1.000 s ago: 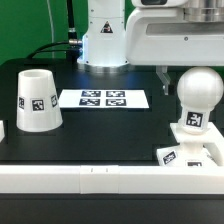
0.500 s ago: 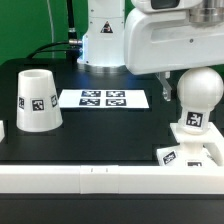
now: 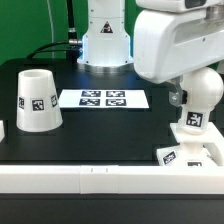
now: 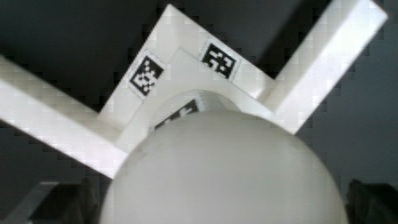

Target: Assemble lamp

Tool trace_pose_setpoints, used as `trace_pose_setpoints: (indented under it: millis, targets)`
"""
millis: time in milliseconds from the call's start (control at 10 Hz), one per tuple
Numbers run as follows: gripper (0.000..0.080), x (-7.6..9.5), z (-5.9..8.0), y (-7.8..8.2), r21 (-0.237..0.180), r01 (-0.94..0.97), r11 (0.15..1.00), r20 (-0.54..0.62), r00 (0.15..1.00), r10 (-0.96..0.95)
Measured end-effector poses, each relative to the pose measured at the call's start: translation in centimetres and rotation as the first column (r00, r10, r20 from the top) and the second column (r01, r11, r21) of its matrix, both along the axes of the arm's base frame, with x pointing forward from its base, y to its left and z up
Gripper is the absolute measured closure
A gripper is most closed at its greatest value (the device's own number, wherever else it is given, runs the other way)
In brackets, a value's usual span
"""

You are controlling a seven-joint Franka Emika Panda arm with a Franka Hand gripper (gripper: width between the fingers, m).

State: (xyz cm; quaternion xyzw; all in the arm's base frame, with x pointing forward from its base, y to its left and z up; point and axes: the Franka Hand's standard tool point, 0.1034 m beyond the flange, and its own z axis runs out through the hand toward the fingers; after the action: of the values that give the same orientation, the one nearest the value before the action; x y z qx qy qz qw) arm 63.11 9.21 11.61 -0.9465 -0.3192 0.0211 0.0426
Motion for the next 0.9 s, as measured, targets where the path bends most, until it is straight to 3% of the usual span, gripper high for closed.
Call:
trace_pose_setpoints:
  millis: [500,900]
  targets:
    - [0.0101,0.2,-0.2,-0.5,-0.002,-0.375,0.927,0.031,0.927,0.375]
    - [0.0101,0.3,-0.2,-1.1,-0.031,-0.645,0.763,0.033,0.763,0.646]
